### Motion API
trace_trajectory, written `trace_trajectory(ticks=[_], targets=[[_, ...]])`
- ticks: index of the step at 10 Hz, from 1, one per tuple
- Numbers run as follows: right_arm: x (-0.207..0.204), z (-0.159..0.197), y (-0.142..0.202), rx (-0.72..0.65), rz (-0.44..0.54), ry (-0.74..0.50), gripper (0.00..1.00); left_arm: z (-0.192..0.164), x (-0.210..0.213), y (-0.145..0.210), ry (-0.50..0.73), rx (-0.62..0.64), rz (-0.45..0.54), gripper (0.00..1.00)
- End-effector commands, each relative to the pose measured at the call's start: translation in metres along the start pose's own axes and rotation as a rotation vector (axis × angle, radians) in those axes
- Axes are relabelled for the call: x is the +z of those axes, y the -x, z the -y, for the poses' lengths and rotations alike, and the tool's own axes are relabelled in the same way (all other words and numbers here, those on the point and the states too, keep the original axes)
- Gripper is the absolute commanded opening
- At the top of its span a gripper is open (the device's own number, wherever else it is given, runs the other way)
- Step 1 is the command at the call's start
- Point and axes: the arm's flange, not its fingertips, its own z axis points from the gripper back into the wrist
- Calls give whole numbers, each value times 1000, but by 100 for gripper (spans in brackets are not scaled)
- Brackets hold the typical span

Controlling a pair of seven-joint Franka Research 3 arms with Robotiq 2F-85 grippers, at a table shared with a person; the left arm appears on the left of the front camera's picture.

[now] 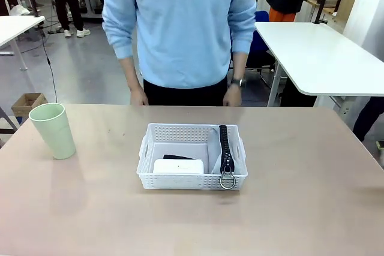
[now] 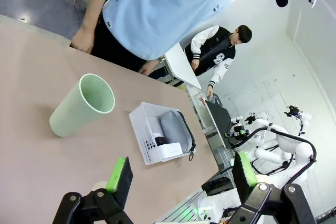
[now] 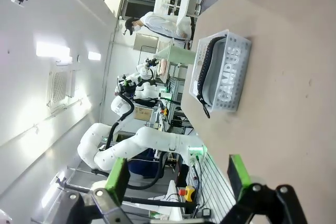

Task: Efficiently arrange items inside the basket to fit them all.
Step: Pick up the Reusable plastic cup and place it inside the Organizing basket.

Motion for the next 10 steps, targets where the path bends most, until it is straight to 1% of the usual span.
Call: trace_trajectory(ticks=[1, 3, 4, 5, 6, 7, 8, 9, 10], targets=[[1, -2, 2, -12, -7, 16, 100, 14, -12, -4, 52, -126, -36, 100], [1, -2, 2, -12, -7, 16, 100, 39, -58, -8, 137, -496, -15, 100], [1, -2, 2, -12, -7, 16, 100, 45, -79, -9, 148, -648, -31, 100], [1, -2, 2, -12, -7, 16, 100, 50, -96, -9, 131, -795, -28, 100], [1, -2, 2, -12, -7, 16, 100, 56, -109, -8, 147, -909, -16, 100], [1, -2, 2, -12, -7, 16, 100, 56, -120, -6, 131, -1024, 0, 100], [1, -2, 2, -12, -7, 16, 100, 50, -129, 0, 85, -1123, -50, 100], [1, -2, 2, -12, -7, 16, 100, 38, -135, 2, 44, -1243, -66, 100], [1, -2, 2, -12, -7, 16, 100, 26, -138, 2, 6, -1351, -47, 100]])
